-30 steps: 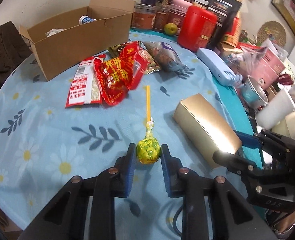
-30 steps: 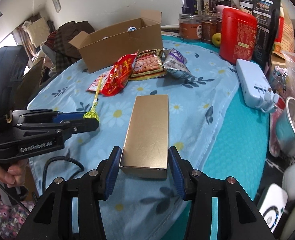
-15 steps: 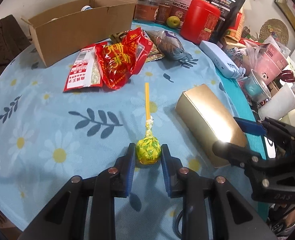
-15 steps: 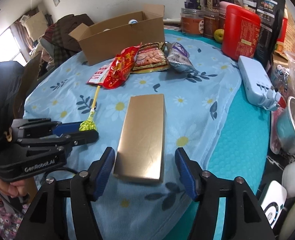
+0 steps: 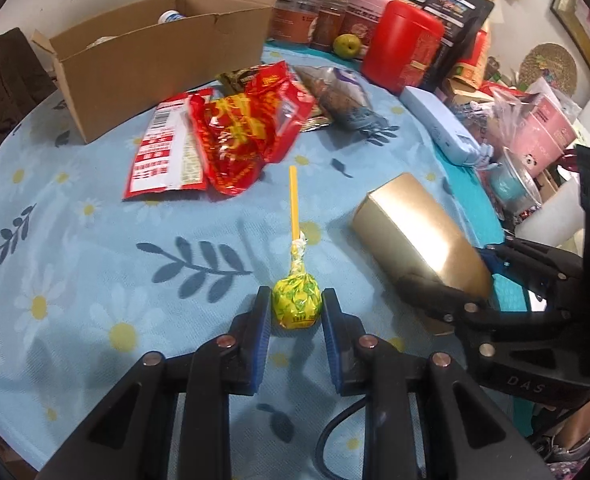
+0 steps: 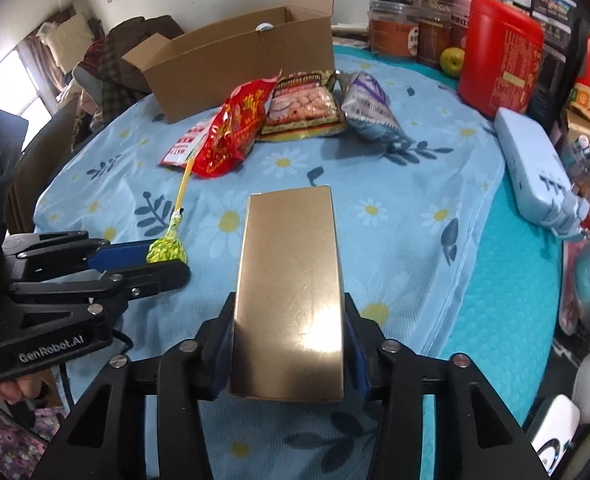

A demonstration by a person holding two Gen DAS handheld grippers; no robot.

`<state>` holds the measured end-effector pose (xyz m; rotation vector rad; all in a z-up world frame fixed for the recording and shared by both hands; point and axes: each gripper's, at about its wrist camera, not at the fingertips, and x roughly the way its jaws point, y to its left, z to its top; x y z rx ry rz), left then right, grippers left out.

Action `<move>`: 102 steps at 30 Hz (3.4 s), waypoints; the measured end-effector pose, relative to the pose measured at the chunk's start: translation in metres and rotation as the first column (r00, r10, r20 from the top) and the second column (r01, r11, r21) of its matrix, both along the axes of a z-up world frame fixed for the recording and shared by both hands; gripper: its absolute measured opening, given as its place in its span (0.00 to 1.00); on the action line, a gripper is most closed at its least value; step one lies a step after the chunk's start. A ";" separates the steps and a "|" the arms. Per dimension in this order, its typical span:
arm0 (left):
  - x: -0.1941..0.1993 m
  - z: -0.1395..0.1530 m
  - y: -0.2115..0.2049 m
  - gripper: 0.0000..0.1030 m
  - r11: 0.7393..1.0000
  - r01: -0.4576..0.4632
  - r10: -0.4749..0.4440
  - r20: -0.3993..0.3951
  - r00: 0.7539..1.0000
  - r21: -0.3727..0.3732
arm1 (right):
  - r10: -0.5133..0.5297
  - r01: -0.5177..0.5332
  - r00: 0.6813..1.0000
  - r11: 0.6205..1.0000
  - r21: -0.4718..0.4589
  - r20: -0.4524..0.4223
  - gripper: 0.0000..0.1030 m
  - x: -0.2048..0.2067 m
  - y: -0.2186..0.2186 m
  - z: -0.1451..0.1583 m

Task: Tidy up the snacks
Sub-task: 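Lift and carry the lollipop and gold box over the cardboard box, then lower both held items into the box and open both grippers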

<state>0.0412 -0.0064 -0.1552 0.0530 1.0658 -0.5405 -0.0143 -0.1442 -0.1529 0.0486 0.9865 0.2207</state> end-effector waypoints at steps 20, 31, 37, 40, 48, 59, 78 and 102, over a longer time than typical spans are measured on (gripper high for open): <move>0.020 0.061 0.019 0.24 0.993 -0.044 0.053 0.074 0.996 -0.108 | 0.085 -0.096 0.987 0.993 0.073 0.138 0.42 0.021 0.021 0.064; 0.042 0.121 0.032 0.24 0.983 -0.090 0.128 0.245 0.961 -0.158 | 0.113 -0.137 0.958 0.988 0.074 0.262 0.42 0.048 0.032 0.116; 0.062 0.150 0.041 0.24 0.974 -0.123 0.177 0.303 0.936 -0.189 | 0.129 -0.159 0.938 0.985 0.068 0.322 0.42 0.068 0.040 0.142; 0.072 0.161 0.043 0.24 0.974 -0.120 0.180 0.330 0.927 -0.193 | 0.133 -0.164 0.927 0.985 0.059 0.350 0.42 0.078 0.041 0.154; 0.115 0.185 0.049 0.24 0.965 -0.135 0.213 0.370 0.904 -0.226 | 0.133 -0.163 0.904 0.986 0.040 0.406 0.42 0.118 0.038 0.175; 0.187 0.195 0.058 0.24 0.949 -0.212 0.293 0.399 0.869 -0.235 | 0.113 -0.107 0.874 0.993 -0.040 0.472 0.42 0.197 0.051 0.189; 0.305 0.150 0.066 0.24 0.931 -0.347 0.365 0.372 0.854 -0.116 | 0.144 -0.171 0.925 0.984 0.045 0.352 0.42 0.328 0.069 0.148; 0.354 0.066 0.058 0.24 0.926 -0.346 0.327 0.136 0.935 0.153 | 0.169 -0.173 0.979 0.984 0.029 0.117 0.46 0.370 0.077 0.084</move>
